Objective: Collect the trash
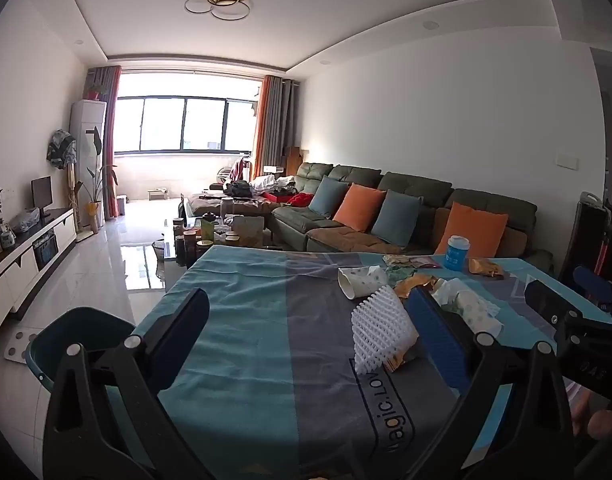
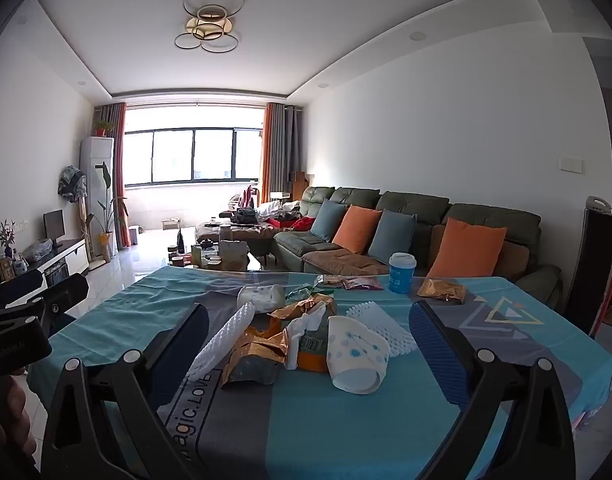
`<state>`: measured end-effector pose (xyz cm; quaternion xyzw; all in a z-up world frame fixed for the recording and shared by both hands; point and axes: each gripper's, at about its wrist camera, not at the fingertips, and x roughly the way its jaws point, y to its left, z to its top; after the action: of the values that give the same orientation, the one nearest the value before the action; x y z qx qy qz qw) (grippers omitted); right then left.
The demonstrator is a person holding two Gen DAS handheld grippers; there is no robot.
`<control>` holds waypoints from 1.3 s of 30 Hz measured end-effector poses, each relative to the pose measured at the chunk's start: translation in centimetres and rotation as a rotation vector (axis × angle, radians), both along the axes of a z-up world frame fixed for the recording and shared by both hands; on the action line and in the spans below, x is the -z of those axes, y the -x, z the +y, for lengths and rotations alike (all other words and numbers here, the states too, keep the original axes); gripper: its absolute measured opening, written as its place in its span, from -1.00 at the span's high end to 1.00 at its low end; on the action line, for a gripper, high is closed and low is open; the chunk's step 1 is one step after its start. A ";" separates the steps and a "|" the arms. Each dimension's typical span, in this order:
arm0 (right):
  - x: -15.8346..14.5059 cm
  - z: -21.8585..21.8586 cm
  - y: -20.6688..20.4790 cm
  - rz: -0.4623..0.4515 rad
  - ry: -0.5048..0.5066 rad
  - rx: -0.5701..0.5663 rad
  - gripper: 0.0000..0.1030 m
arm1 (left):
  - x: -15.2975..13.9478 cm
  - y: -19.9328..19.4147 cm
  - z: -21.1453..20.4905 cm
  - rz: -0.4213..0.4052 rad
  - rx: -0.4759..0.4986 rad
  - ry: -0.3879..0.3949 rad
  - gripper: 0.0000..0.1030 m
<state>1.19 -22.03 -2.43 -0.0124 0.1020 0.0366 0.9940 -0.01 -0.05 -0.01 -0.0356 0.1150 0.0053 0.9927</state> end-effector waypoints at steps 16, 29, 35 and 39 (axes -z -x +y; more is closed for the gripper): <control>0.1 0.1 -0.1 -0.007 0.002 0.000 -0.88 | 0.1 0.0 0.0 -0.005 -0.004 -0.007 -0.90; -0.1 0.0 0.4 -0.015 -0.001 0.001 -0.88 | -0.1 0.0 0.1 -0.010 -0.008 -0.007 -0.90; -0.1 0.1 0.2 -0.010 -0.002 0.002 -0.88 | 0.1 0.0 0.1 -0.014 -0.008 -0.010 -0.90; 0.0 0.1 0.2 -0.014 -0.003 0.003 -0.88 | 0.1 -0.1 0.1 -0.015 -0.009 -0.010 -0.90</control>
<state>1.01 -21.89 -2.43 -0.0111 0.0950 0.0350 0.9948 0.07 0.05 -0.16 -0.0312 0.1075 0.0099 0.9937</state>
